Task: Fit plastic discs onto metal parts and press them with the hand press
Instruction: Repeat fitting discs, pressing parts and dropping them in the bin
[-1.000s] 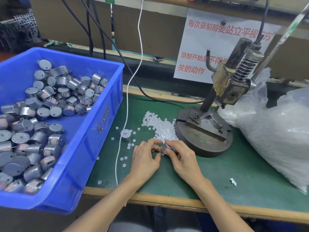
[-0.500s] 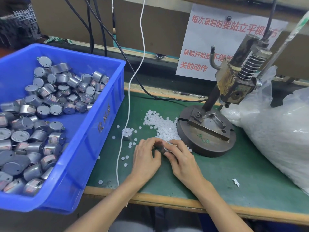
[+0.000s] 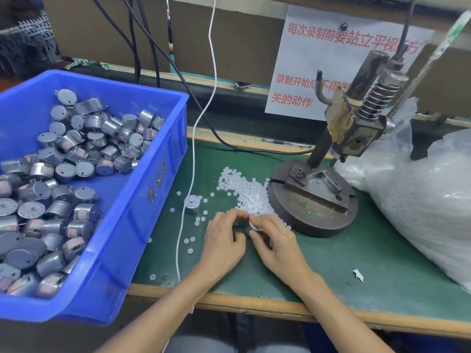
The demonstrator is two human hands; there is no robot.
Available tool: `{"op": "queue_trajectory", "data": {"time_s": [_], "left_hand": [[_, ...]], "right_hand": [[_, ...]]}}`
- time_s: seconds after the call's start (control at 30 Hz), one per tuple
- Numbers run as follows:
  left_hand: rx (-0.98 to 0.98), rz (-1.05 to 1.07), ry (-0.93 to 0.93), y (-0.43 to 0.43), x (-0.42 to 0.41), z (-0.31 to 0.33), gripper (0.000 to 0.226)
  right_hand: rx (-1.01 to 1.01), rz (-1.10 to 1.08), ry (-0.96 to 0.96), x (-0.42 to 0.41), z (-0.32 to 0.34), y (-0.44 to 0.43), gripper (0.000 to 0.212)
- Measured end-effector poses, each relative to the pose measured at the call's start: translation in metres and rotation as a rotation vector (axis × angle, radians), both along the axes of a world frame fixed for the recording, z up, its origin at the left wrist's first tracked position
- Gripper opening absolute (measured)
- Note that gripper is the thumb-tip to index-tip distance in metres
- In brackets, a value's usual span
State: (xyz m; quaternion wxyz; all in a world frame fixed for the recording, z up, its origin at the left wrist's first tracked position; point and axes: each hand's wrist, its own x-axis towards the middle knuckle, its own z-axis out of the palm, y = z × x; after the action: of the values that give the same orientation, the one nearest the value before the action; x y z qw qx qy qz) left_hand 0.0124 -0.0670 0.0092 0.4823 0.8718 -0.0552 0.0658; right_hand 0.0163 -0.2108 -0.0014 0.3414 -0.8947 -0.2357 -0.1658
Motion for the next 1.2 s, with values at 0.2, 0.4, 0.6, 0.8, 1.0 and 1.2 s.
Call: {"op": "queue_trajectory", "data": {"time_s": [0.2, 0.4, 0.6, 0.8, 1.0, 1.2], "left_hand": [[-0.054, -0.01, -0.008, -0.002, -0.004, 0.003, 0.042], [-0.126, -0.125, -0.096, -0.052, 0.016, 0.042, 0.043], [0.012, -0.188, -0.127, -0.107, 0.052, 0.06, 0.035], [0.244, -0.08, -0.218, -0.126, 0.09, 0.048, 0.031], [0.262, -0.058, -0.253, -0.137, 0.106, 0.034, 0.03], [0.201, -0.035, -0.305, -0.141, 0.103, 0.024, 0.028]], "right_hand": [[1.158, -0.27, 0.621, -0.003, 0.021, -0.003, 0.012], [1.678, -0.124, 0.887, -0.001, 0.054, -0.025, 0.028], [1.716, -0.183, 0.854, 0.017, 0.071, -0.06, 0.025], [1.505, -0.154, 0.872, 0.02, 0.071, -0.085, 0.021], [1.192, -0.394, 0.702, 0.013, 0.074, -0.104, 0.022], [1.205, -0.399, 0.146, 0.058, 0.172, -0.153, 0.027]]}}
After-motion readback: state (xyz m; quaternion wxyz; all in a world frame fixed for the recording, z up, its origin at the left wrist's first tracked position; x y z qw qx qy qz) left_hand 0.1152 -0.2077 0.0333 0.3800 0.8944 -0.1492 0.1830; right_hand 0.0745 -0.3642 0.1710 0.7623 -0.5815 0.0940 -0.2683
